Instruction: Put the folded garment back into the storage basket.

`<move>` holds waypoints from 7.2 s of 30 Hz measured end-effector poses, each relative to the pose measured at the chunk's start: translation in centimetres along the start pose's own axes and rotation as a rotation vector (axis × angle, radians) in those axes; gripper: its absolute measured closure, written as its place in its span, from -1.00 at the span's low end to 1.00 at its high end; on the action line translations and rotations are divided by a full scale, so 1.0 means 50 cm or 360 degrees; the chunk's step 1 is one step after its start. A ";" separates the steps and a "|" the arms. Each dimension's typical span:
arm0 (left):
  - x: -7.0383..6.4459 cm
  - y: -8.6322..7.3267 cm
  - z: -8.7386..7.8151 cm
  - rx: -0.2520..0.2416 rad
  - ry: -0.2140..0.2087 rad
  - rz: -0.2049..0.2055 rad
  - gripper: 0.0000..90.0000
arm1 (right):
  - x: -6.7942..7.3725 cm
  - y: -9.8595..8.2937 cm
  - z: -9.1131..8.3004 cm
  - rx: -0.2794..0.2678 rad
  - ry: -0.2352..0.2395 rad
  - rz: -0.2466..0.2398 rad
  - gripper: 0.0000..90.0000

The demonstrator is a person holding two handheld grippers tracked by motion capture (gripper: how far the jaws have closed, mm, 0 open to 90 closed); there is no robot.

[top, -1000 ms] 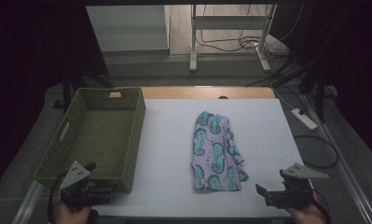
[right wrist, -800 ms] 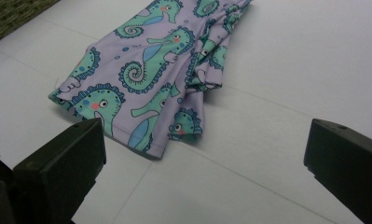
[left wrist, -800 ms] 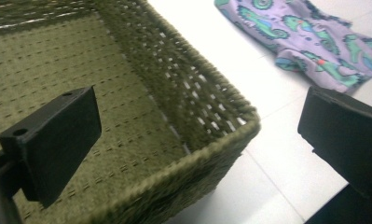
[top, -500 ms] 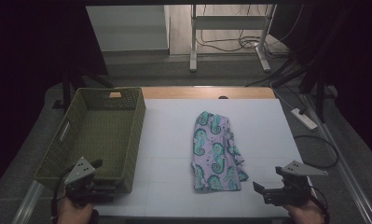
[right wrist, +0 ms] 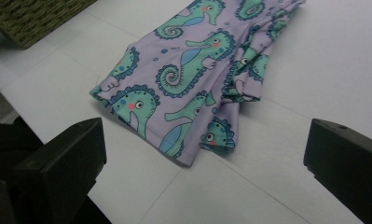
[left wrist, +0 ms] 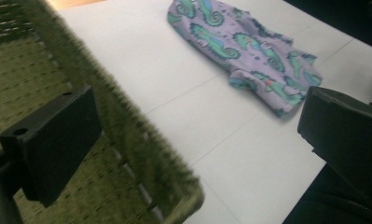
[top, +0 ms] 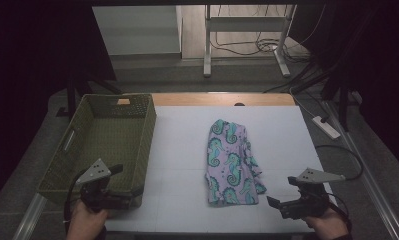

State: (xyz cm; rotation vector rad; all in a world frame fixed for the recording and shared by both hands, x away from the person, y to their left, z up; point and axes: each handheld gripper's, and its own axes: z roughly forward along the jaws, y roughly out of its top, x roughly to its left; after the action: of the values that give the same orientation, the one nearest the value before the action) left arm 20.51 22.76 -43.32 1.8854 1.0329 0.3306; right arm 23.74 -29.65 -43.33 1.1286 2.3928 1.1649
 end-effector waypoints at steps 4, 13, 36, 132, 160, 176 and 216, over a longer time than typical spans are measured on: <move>-0.008 0.018 0.013 0.0014 -0.0034 0.0025 -1.00 | 0.006 0.005 0.003 -0.0001 0.0032 -0.0043 -1.00; -0.027 0.052 0.048 0.0068 -0.0039 0.0075 -1.00 | 0.007 0.017 0.006 -0.0017 0.0054 -0.0051 -1.00; -0.088 0.127 0.194 0.0150 -0.0155 0.0193 -1.00 | 0.014 0.040 0.070 0.0041 0.0166 -0.0131 -1.00; 0.041 0.199 0.674 0.0445 -0.0108 0.0263 0.04 | 0.041 0.058 0.306 0.0507 0.0215 -0.0756 0.31; 0.038 0.210 0.651 0.0251 -0.0234 0.0167 0.84 | -0.025 0.116 0.295 0.0363 0.0639 -0.0296 0.78; 0.036 0.280 0.573 0.0146 -0.0222 0.0224 0.84 | 0.022 0.183 0.248 0.0154 0.0681 -0.0399 0.78; 0.169 0.377 0.306 0.0093 -0.0033 0.0175 0.84 | 0.177 0.372 0.290 -0.0080 0.0924 -0.0489 0.78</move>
State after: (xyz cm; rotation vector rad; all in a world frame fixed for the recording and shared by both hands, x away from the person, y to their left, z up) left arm 44.61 16.04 -37.44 1.9985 0.9360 0.3473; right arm 35.30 -7.94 -37.80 0.4065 2.7879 1.5869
